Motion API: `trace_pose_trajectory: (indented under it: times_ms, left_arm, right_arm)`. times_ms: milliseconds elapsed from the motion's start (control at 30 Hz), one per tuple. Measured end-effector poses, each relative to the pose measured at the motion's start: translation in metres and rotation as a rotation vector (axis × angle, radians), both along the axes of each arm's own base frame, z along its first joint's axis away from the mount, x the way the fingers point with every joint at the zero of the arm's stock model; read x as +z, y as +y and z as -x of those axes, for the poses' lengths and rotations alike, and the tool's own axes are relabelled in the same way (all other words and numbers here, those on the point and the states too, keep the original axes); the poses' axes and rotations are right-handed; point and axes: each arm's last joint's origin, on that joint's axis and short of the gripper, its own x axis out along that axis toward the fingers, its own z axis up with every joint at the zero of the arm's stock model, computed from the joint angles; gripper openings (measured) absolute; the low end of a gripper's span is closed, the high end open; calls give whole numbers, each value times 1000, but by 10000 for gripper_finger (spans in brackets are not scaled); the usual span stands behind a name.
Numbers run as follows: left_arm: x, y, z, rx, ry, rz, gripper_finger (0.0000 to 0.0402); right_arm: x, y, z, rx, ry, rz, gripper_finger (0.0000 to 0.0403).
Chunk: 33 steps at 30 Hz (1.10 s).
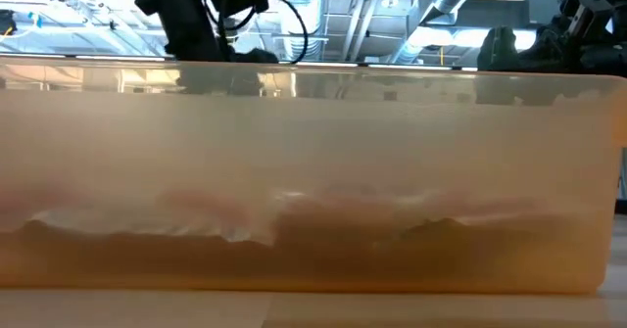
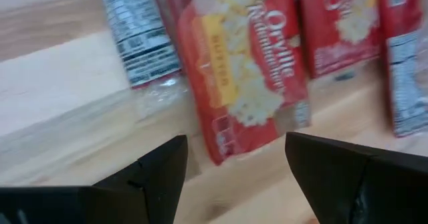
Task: Sort popcorn bags into baskets
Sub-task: Put the red popcorn bag into the orange bin
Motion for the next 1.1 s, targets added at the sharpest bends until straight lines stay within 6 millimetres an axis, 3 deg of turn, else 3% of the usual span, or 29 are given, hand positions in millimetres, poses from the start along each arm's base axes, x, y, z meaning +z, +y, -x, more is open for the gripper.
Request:
trace_pose_trajectory:
  times_ms: [500,800,1100]
  left_arm:
    - [-41,7,13,58,-115,35,240]
    - [-52,8,17,94,-184,54,240]
    - [-76,9,-6,63,-243,109,240]
  right_arm:
    - [1,-2,0,-71,-7,32,120]
    - [1,-2,0,-73,-7,32,120]
    - [1,-2,0,-74,-8,28,120]
